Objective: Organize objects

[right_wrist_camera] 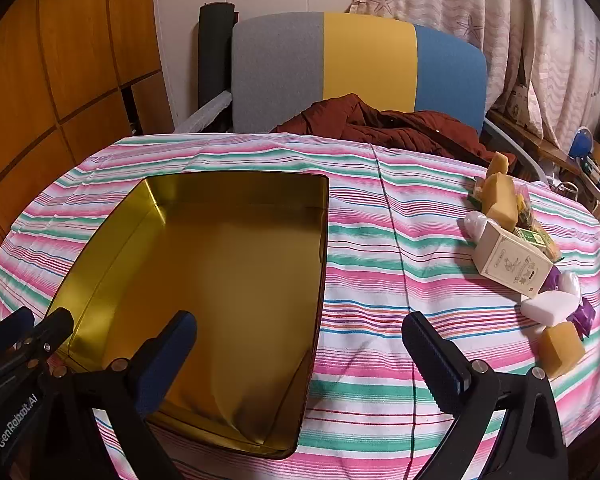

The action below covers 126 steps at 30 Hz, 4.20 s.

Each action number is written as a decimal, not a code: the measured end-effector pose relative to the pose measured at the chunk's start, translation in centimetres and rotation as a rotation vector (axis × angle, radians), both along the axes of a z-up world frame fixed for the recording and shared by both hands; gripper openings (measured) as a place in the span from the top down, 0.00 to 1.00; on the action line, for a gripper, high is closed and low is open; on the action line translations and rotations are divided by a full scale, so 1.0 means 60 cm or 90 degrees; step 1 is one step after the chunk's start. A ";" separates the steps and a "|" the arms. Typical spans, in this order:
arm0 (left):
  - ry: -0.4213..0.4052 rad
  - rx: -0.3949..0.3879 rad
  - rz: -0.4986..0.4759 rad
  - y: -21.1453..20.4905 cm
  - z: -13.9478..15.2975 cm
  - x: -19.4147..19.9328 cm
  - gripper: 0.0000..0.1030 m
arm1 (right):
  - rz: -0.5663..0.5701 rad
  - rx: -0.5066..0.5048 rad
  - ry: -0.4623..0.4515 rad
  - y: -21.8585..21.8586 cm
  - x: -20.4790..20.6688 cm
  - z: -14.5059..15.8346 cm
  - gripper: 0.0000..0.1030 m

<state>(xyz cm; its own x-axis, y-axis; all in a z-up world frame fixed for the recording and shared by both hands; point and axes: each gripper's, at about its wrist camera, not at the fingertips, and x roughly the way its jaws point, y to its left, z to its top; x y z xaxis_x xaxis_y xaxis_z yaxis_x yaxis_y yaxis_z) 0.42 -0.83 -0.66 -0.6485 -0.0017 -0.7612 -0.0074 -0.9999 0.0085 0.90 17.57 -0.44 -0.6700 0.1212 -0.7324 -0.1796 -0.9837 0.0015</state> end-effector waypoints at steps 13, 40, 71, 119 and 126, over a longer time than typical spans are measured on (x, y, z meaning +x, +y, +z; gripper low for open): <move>-0.004 -0.004 -0.002 0.006 -0.004 0.003 0.50 | -0.008 -0.002 -0.001 0.006 0.002 -0.001 0.00; -0.036 -0.002 -0.032 0.043 -0.027 0.008 0.50 | 0.077 -0.020 0.037 0.082 0.033 -0.002 0.00; -0.124 0.152 -0.423 0.329 -0.042 0.066 0.50 | -0.130 -0.039 0.037 0.489 0.173 -0.114 0.20; 0.004 0.036 -0.668 0.617 -0.144 0.055 0.82 | -0.268 -0.092 0.095 0.577 0.282 -0.142 0.36; 0.017 0.067 -0.654 0.574 -0.143 0.075 0.86 | -0.274 -0.085 0.086 0.574 0.279 -0.138 0.37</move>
